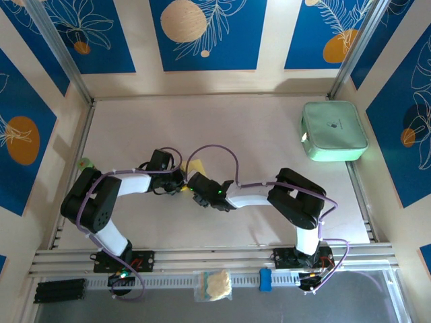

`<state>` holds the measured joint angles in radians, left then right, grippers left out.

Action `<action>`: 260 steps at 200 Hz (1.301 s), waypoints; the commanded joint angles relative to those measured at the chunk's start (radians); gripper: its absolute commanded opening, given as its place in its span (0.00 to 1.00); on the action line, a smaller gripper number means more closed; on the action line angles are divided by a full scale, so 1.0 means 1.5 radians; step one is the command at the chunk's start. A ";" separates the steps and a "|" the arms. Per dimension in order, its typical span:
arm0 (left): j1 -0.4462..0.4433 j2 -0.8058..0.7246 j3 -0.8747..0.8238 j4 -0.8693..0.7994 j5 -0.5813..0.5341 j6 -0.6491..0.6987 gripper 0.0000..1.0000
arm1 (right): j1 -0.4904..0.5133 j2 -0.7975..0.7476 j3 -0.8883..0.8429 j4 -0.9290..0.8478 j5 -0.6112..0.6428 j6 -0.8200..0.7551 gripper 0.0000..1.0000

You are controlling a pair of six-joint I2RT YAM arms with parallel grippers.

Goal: Fold a paper plane with a square sheet of paper (pick it up from the middle)
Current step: Fourth fold the wing at the center of the table.

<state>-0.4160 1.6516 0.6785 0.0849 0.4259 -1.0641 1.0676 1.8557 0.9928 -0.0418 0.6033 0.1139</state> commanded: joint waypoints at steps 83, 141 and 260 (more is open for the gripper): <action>-0.007 0.008 0.007 -0.069 -0.025 0.029 0.19 | -0.006 -0.020 -0.003 0.012 0.010 -0.004 0.05; -0.006 -0.027 0.017 -0.084 -0.031 0.040 0.19 | -0.053 -0.051 -0.022 0.007 -0.149 0.042 0.00; -0.007 -0.084 -0.040 0.053 0.013 0.052 0.27 | -0.179 -0.045 -0.057 0.068 -0.473 0.187 0.00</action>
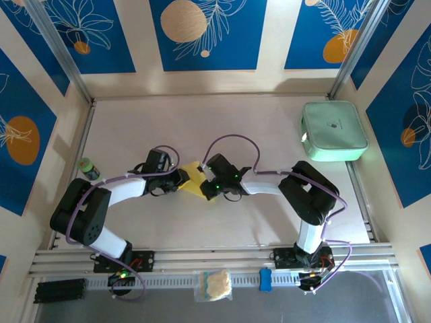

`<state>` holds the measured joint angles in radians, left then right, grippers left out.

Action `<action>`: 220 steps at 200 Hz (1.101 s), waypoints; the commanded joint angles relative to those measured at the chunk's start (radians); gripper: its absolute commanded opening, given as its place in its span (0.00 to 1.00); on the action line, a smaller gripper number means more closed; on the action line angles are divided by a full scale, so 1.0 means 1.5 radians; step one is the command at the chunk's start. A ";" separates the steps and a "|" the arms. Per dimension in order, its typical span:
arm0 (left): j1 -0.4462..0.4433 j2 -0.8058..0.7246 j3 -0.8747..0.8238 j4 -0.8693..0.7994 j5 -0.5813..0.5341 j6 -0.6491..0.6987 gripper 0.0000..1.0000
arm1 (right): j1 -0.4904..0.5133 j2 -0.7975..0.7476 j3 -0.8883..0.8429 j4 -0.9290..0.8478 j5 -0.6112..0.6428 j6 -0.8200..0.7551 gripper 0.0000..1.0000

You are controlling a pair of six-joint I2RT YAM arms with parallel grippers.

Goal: Fold a paper plane with a square sheet of paper (pick it up from the middle)
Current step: Fourth fold the wing at the center of the table.

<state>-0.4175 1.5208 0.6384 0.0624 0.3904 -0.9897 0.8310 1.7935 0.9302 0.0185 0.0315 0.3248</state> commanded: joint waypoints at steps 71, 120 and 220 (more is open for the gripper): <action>-0.015 0.052 -0.015 0.145 0.068 -0.007 0.31 | -0.077 0.020 -0.034 0.085 -0.209 0.120 0.00; -0.024 0.075 0.001 0.121 0.067 0.001 0.32 | -0.087 0.034 -0.036 0.099 -0.236 0.135 0.00; -0.037 0.101 0.035 0.008 0.016 0.027 0.39 | -0.111 0.061 -0.039 0.134 -0.296 0.172 0.00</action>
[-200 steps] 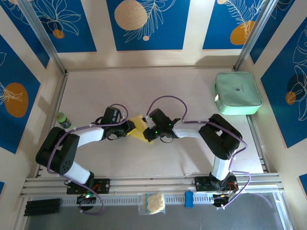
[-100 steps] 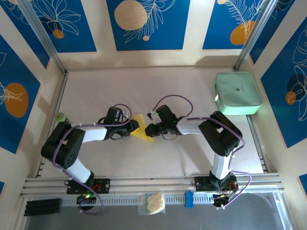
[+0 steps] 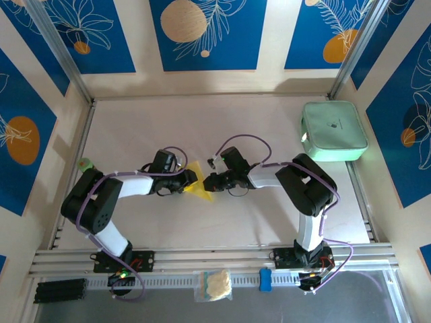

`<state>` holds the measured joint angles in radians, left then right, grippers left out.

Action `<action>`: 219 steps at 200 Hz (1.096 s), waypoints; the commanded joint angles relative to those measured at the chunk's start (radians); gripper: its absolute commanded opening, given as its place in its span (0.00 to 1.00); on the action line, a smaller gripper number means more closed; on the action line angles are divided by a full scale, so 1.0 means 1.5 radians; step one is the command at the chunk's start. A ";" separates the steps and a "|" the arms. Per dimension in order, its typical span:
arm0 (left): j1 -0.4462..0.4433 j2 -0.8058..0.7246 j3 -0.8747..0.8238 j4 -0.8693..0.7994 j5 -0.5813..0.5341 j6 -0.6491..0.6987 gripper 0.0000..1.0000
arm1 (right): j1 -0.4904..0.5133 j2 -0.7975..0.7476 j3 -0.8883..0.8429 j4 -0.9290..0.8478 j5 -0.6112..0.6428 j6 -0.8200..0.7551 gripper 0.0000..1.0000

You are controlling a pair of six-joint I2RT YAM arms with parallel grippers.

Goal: Fold a paper plane with a square sheet of paper (pick it up from the middle)
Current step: Fourth fold the wing at the center of the table.

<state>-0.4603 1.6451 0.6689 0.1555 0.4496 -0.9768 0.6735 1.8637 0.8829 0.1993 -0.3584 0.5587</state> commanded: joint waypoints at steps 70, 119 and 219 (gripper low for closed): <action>-0.015 0.034 0.034 -0.138 -0.066 0.013 0.42 | -0.008 0.010 -0.004 -0.015 -0.030 0.007 0.05; -0.019 0.044 0.042 -0.186 -0.094 0.004 0.44 | -0.002 -0.046 -0.016 -0.045 0.017 -0.011 0.19; -0.019 0.072 0.067 -0.252 -0.116 -0.016 0.41 | 0.062 -0.073 -0.019 -0.095 0.174 -0.034 0.31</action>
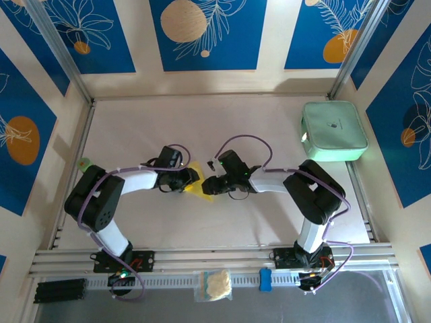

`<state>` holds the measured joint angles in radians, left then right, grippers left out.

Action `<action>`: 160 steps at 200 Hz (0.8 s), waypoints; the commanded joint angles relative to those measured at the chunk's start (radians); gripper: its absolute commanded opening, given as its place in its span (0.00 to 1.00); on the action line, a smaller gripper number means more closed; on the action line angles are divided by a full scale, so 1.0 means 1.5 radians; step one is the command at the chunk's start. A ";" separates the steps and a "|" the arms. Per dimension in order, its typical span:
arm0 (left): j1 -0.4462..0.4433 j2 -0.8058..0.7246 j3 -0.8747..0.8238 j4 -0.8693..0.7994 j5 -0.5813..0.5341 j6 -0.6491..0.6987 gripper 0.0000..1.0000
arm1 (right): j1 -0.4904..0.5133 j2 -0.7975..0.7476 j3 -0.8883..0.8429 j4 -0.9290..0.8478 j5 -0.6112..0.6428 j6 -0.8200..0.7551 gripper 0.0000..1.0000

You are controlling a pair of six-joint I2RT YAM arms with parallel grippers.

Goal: Fold a paper plane with a square sheet of paper (pick it up from the middle)
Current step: Fourth fold the wing at the center of the table.

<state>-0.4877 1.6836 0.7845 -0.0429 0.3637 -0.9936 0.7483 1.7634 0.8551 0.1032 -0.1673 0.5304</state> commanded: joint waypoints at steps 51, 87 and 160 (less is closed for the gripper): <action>-0.001 0.048 -0.014 -0.114 -0.058 -0.012 0.41 | 0.020 -0.001 0.004 -0.033 0.057 -0.021 0.28; -0.001 0.049 -0.013 -0.120 -0.062 -0.014 0.43 | 0.020 0.016 0.013 -0.027 0.043 -0.028 0.23; -0.001 0.051 -0.011 -0.133 -0.066 -0.016 0.44 | 0.005 0.024 0.003 0.003 0.012 -0.021 0.15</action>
<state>-0.4877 1.6928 0.8055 -0.0731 0.3634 -1.0145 0.7689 1.7847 0.8574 0.0860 -0.1101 0.5011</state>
